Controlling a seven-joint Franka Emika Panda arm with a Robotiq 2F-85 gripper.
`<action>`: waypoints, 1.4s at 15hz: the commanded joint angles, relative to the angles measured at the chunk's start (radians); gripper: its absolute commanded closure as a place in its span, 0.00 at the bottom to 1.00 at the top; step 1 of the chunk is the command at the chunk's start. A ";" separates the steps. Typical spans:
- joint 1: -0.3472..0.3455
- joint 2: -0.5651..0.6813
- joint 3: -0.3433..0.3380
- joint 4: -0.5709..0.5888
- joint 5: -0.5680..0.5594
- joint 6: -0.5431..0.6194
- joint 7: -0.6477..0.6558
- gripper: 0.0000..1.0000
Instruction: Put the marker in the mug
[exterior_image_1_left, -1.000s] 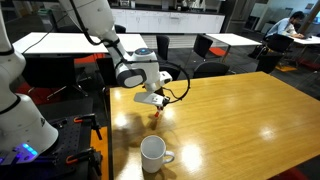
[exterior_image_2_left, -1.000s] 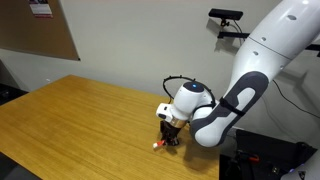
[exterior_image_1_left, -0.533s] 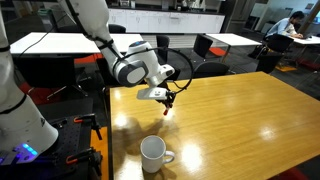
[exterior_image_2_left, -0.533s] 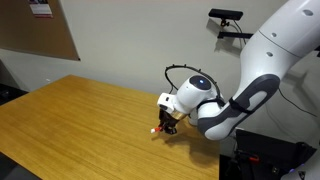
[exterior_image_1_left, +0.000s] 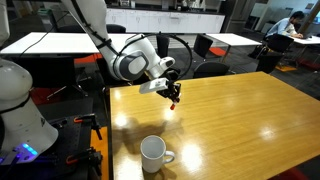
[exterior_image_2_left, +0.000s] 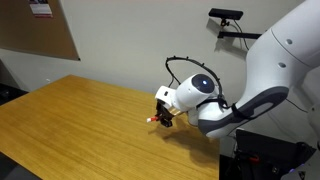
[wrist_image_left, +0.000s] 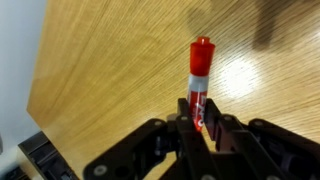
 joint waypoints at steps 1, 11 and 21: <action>0.200 0.136 -0.176 -0.018 0.057 0.080 0.082 0.95; 0.231 0.105 -0.188 -0.067 0.167 0.049 0.142 0.95; 0.234 0.172 -0.288 -0.054 0.318 0.108 0.220 0.95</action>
